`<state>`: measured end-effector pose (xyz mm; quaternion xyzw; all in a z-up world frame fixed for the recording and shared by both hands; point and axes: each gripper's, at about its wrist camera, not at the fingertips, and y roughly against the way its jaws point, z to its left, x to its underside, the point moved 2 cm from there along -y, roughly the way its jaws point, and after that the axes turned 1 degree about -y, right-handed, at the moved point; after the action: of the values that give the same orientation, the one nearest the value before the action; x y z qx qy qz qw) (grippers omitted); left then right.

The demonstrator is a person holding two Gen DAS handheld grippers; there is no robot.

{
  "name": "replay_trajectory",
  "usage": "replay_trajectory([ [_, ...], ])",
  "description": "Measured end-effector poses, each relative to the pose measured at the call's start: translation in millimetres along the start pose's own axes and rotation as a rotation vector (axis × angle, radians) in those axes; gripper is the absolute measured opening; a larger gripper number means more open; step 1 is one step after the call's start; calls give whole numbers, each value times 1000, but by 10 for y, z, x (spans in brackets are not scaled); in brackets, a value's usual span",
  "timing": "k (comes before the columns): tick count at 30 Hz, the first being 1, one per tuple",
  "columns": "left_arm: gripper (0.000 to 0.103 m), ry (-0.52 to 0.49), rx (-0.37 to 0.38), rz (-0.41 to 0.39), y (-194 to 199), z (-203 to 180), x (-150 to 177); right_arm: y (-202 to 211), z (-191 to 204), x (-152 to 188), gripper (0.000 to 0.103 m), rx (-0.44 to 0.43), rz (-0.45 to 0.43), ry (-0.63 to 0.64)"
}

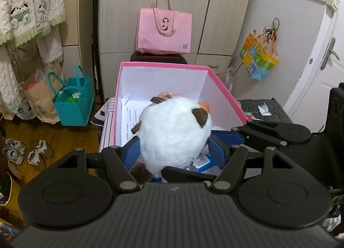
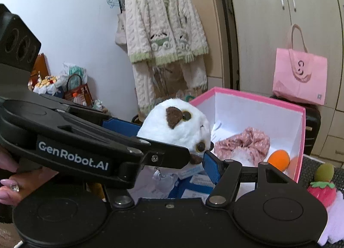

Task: Organize soft objects
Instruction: 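Carry the white plush toy into the pink box and open the left gripper, then withdraw the left gripper from the pink box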

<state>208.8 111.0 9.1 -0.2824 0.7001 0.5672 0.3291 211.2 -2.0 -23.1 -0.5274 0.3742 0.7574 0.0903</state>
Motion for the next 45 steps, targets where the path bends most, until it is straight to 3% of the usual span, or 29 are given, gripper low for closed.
replay_trajectory([
  [8, 71, -78, -93, -47, 48, -108, 71, -94, -44, 60, 71, 57, 79, 20],
  [12, 71, -86, -80, -58, 198, -129, 65, 22, -109, 84, 71, 38, 85, -10],
  [25, 73, -128, -67, -113, 729, -345, 82, 833, 19, -6, 71, 85, 4, 75],
  [45, 78, -205, 33, -82, 1259, -756, 289, 1677, 221, 113, 74, 79, -7, 151],
])
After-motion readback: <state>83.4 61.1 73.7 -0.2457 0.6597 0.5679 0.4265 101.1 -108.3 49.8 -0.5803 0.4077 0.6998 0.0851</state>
